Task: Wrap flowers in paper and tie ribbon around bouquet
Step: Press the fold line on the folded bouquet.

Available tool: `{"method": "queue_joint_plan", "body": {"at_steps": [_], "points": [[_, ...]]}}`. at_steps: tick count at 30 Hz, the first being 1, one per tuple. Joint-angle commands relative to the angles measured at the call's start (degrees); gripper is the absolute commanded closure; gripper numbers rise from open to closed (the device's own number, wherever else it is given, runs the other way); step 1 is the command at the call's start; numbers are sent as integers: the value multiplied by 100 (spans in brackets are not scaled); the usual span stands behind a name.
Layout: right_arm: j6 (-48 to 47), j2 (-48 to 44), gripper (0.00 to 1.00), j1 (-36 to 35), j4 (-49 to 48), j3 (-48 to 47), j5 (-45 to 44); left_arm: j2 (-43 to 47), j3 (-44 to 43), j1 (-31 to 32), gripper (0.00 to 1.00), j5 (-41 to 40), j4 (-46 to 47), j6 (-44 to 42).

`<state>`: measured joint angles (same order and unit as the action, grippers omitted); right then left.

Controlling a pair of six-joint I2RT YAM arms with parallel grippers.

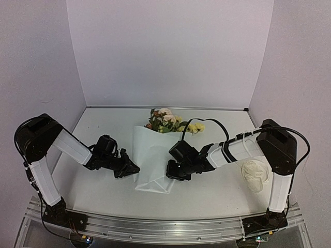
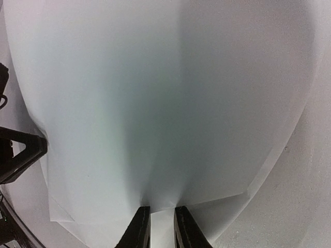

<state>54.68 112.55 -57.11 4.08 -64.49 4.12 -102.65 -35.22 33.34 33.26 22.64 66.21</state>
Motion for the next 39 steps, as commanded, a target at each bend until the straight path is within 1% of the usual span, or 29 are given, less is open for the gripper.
{"method": "queue_joint_plan", "body": {"at_steps": [1,3,8,13,18,21,26,30,35,39], "points": [[-50,135,81,18,199,-40,-17,-435,-55,-209,89,-39,310,341],[-60,129,81,25,199,-18,-21,-557,-79,-297,89,45,551,451],[-84,118,82,20,205,24,-30,-587,-316,-337,88,53,623,499],[-115,127,81,19,203,20,-35,-491,-764,-337,85,-57,174,191],[-146,92,81,25,208,75,-69,-361,-1021,-301,86,-70,-497,-274],[-179,74,81,21,233,61,-93,-253,-835,-222,87,-65,-790,-521],[-326,57,81,30,448,-1,-172,-44,-348,129,90,-146,-878,-606],[-483,19,81,59,596,11,-192,249,-65,551,90,-349,-962,-475],[-724,-133,81,91,819,48,-256,735,239,898,90,-619,-1159,-245],[-910,-203,80,104,1016,4,-306,849,331,1089,90,-707,-1278,-219]]}}
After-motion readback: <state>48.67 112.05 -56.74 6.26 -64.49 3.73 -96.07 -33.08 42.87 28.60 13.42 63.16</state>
